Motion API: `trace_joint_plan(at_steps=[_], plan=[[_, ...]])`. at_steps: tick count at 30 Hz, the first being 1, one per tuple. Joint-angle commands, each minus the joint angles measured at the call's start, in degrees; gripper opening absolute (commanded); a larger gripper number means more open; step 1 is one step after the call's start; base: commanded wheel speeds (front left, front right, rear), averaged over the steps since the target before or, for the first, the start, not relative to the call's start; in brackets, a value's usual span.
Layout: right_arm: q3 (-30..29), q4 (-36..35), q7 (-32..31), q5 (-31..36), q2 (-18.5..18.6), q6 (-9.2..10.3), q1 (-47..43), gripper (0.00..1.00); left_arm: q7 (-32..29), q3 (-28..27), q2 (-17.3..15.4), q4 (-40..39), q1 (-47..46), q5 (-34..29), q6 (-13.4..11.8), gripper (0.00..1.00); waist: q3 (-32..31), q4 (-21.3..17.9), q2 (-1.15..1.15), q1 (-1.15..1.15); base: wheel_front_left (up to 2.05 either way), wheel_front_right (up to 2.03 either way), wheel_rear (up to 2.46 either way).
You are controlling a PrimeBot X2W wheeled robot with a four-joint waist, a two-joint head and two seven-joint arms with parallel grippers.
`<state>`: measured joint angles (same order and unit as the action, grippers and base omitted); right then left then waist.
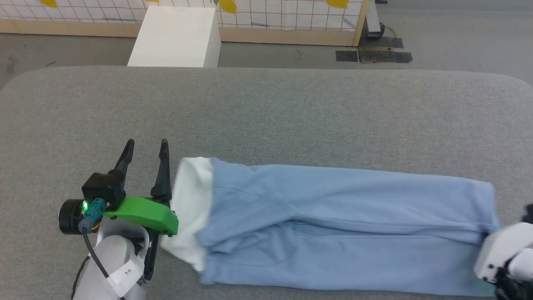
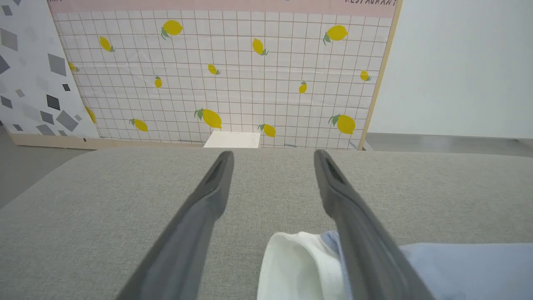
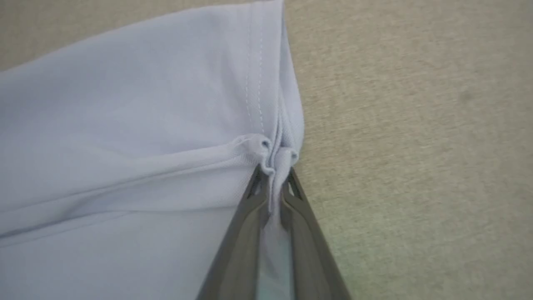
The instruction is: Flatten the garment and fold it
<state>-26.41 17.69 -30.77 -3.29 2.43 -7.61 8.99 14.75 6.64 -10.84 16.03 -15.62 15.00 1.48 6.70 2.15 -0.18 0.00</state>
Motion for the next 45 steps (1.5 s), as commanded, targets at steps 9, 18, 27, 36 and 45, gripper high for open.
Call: trace_joint_plan(at_steps=[9,18,27,36,45], plan=[[-11.4,-2.4,7.7,11.3,0.4,0.12,0.0,0.0,0.2,-1.4,1.3,-0.2,1.2,-1.5,1.0,1.0,0.6,0.1,0.18,0.0,0.0,0.0,0.0],[-4.3,-9.4,6.0,11.4,0.4,0.12,-3.3,0.0,0.2,-2.1,1.7,0.3,1.3,-2.0,1.9,1.0,0.4,0.5,0.18,0.0,0.0,0.0,0.0],[14.9,-33.9,-4.1,6.0,1.4,0.12,-8.7,0.0,0.2,-2.3,2.2,0.9,1.4,-2.5,2.5,1.0,0.1,1.0,0.18,0.0,0.0,0.0,0.0],[39.9,-36.3,-6.6,1.9,3.3,0.12,-2.0,0.0,0.2,-2.4,2.8,1.6,0.8,-2.8,3.2,1.0,0.6,2.2,0.18,0.0,0.0,0.0,0.0],[55.5,-21.0,-4.5,-0.8,1.5,0.12,8.7,0.0,0.2,-2.2,4.1,1.5,-1.3,-3.1,3.8,1.0,3.4,4.9,0.18,0.0,0.0,0.0,0.0]])
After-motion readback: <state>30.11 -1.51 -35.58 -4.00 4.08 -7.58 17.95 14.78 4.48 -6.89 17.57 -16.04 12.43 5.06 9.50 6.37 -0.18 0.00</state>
